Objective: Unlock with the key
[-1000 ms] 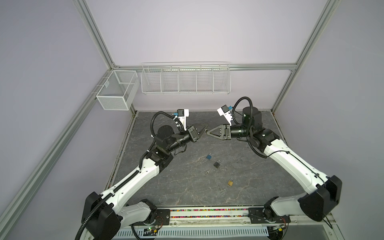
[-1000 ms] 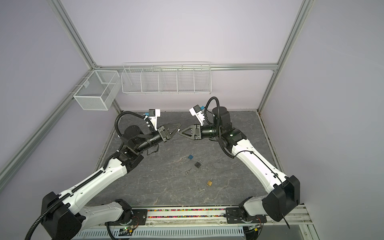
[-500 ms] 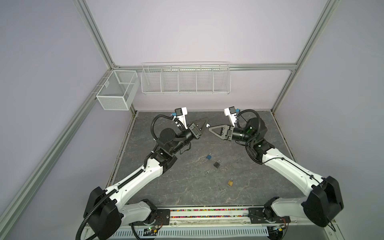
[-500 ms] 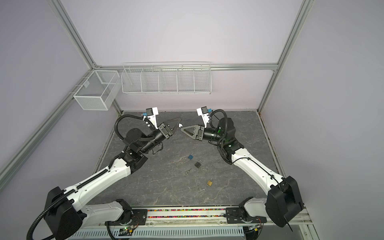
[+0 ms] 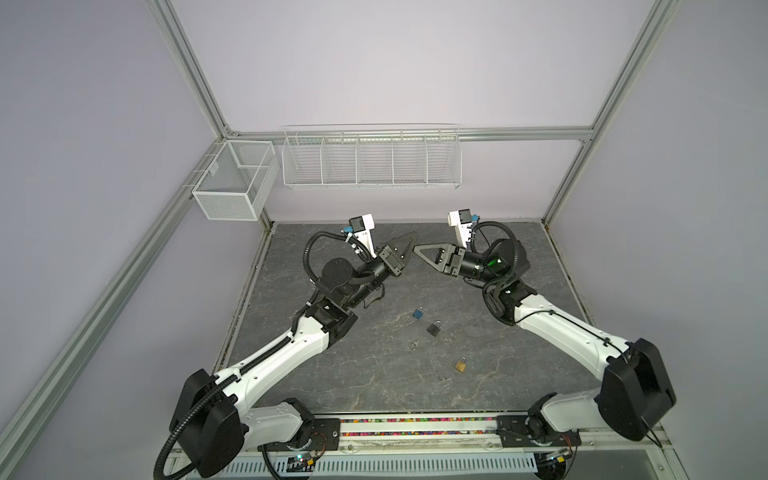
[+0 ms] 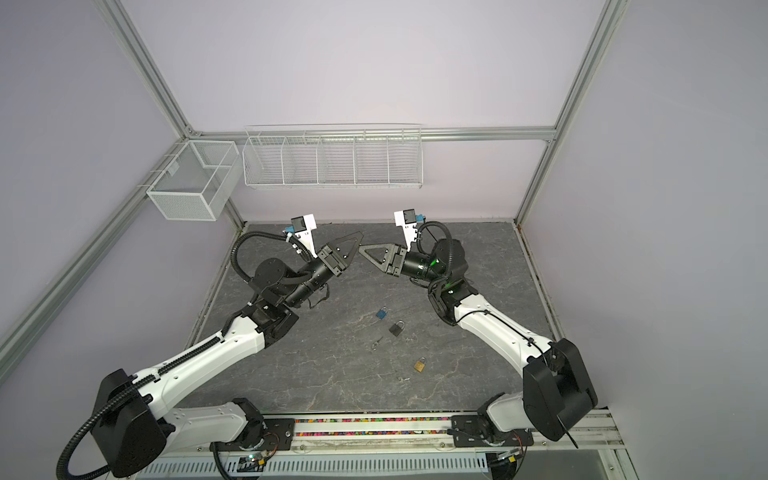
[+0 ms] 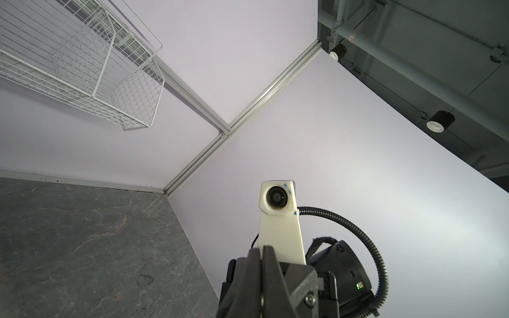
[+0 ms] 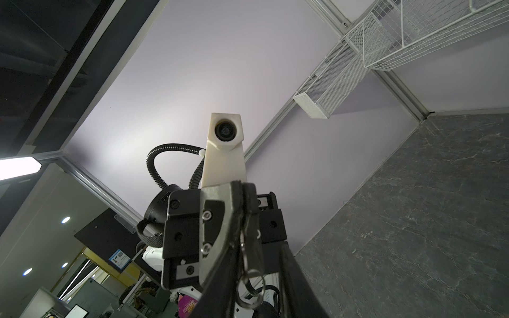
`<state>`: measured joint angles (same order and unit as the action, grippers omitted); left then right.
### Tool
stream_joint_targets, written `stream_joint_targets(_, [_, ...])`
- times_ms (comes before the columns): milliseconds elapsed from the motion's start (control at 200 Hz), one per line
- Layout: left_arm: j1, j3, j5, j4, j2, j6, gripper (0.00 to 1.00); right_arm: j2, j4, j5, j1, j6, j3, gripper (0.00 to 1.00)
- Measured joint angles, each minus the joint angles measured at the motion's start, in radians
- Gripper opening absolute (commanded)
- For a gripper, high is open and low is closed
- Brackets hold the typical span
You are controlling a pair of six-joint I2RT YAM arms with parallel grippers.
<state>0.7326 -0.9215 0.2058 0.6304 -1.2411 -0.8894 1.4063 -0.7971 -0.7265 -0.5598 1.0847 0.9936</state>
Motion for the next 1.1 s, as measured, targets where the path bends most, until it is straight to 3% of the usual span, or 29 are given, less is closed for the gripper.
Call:
stream_joint_targets(555, [0.0, 0.011, -0.023, -0.014, 0.0, 0.017, 0.0, 0.0, 0.023, 0.005, -0.001, -0.001, 0.0, 0.07])
stream_joint_targets(1084, [0.002, 0.012, -0.036, -0.038, 0.0, 0.061, 0.0, -0.044, 0.243, 0.019, 0.002, -0.092, 0.045, 0.06])
stream_joint_targets(1104, [0.002, 0.012, -0.036, -0.039, 0.0, 0.061, 0.03, -0.045, 0.251, 0.019, 0.002, -0.095, 0.048, 0.07])
